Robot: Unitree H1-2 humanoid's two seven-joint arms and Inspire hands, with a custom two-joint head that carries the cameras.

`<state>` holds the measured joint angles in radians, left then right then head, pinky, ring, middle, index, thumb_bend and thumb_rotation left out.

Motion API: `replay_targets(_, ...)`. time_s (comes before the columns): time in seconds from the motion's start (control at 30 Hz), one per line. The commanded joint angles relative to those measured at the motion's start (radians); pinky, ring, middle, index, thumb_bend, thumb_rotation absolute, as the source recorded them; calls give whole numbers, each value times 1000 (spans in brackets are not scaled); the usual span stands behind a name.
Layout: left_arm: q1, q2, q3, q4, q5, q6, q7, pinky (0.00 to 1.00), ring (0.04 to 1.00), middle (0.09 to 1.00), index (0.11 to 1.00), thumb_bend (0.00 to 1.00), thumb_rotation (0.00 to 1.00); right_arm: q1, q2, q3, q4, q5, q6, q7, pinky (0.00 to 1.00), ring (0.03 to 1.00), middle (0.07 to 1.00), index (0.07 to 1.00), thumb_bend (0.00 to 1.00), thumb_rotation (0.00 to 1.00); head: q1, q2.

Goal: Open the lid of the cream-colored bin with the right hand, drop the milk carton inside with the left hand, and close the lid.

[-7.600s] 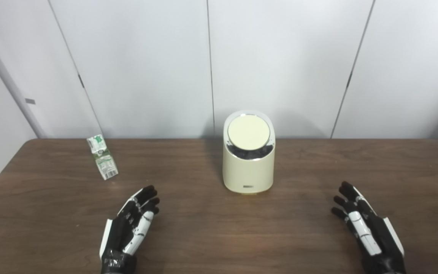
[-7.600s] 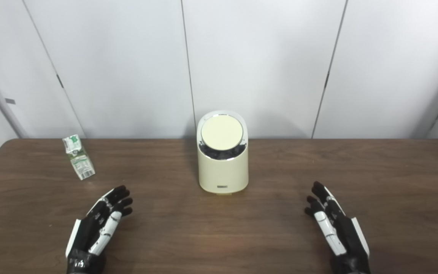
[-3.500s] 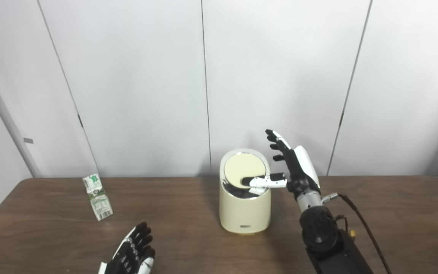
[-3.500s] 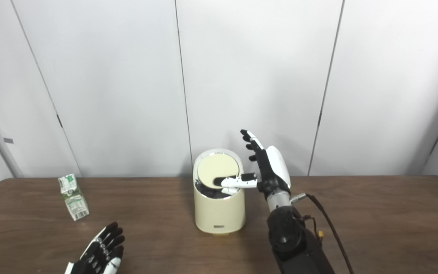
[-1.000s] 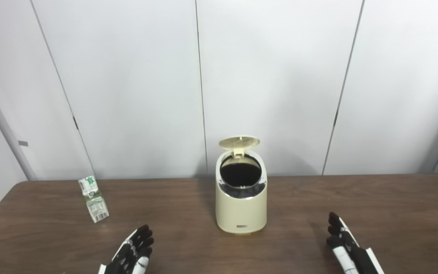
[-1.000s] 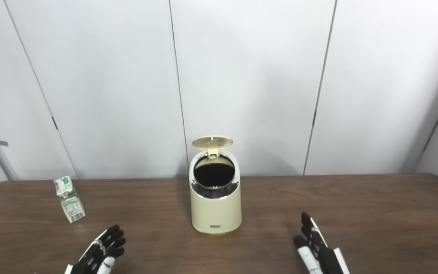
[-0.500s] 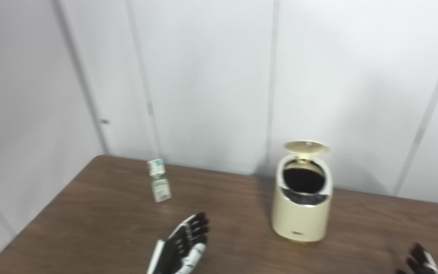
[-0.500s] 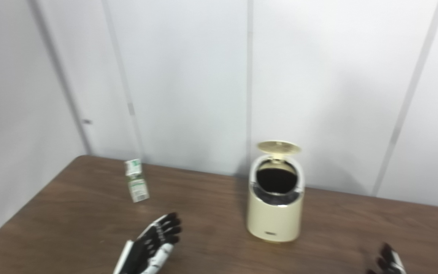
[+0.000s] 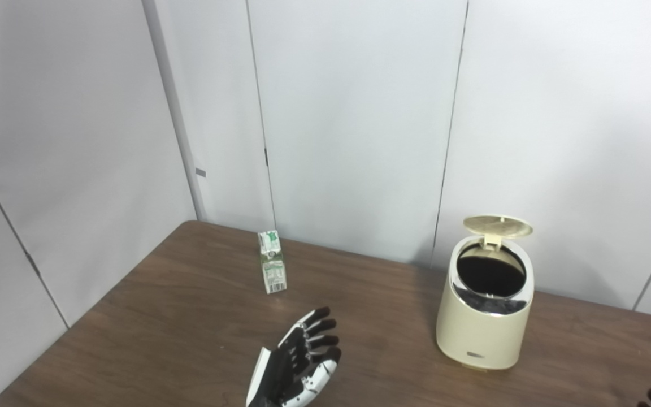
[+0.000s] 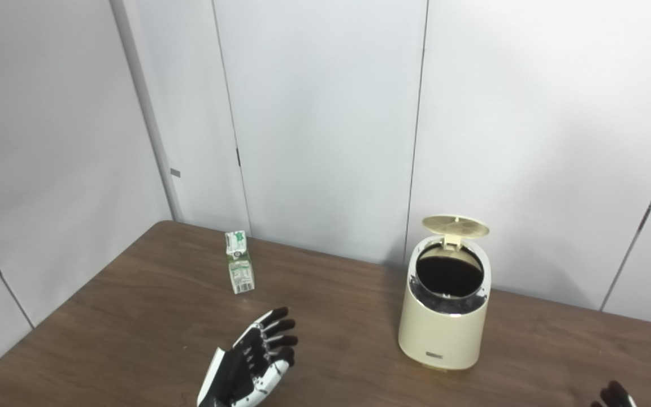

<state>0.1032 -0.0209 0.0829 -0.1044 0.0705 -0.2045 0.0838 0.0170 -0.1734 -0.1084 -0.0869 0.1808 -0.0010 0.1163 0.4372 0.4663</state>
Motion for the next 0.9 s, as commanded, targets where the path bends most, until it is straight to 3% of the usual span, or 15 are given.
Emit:
replay_targets(0.0, 44, -17, -6, 20, 46, 6, 29, 671, 755, 817, 887, 603, 227, -17, -3, -14, -41, 4, -11, -9, 845, 922, 941, 921, 630, 869, 3, 7)
replay_targets(0.07, 28, 7, 13, -36, 96, 58, 44, 654, 739, 814, 888, 684, 137, -14, 9, -25, -72, -12, 42, -45, 769, 866, 888, 865, 714, 835, 6, 12)
replay_targets(0.13, 3, 35, 37, -97, 136, 131, 49, 571, 676, 807, 883, 784, 76, -12, 13, -32, -90, -10, 70, -55, 733, 838, 861, 839, 754, 828, 5, 15)
replay_targets(0.3, -79, 116, 105, -216, 157, 292, 34, 505, 651, 789, 865, 845, 27, -12, 9, -40, -102, -2, 90, -55, 685, 804, 834, 815, 790, 816, 0, 25)
replay_targets(0.4, -123, 183, 123, -251, 178, 382, 8, 496, 652, 791, 872, 858, 32, -12, 9, -43, -102, -4, 93, -54, 678, 800, 828, 803, 825, 813, -1, 29)
replay_targets(0.6, -187, 326, 132, -283, 231, 541, -56, 637, 702, 817, 884, 904, 32, -13, 9, -45, -100, -1, 96, -51, 663, 792, 823, 796, 854, 797, -5, 35)
replay_targets(0.7, -219, 401, 133, -291, 251, 634, -108, 630, 744, 849, 898, 913, 56, -13, 6, -44, -92, -10, 93, -51, 663, 798, 827, 801, 873, 804, -3, 35)
replay_targets(0.87, -254, 437, 154, -254, 298, 674, -172, 626, 781, 885, 931, 895, 97, -17, 8, -47, -75, -3, 86, -49, 649, 789, 819, 795, 893, 793, 3, 36)
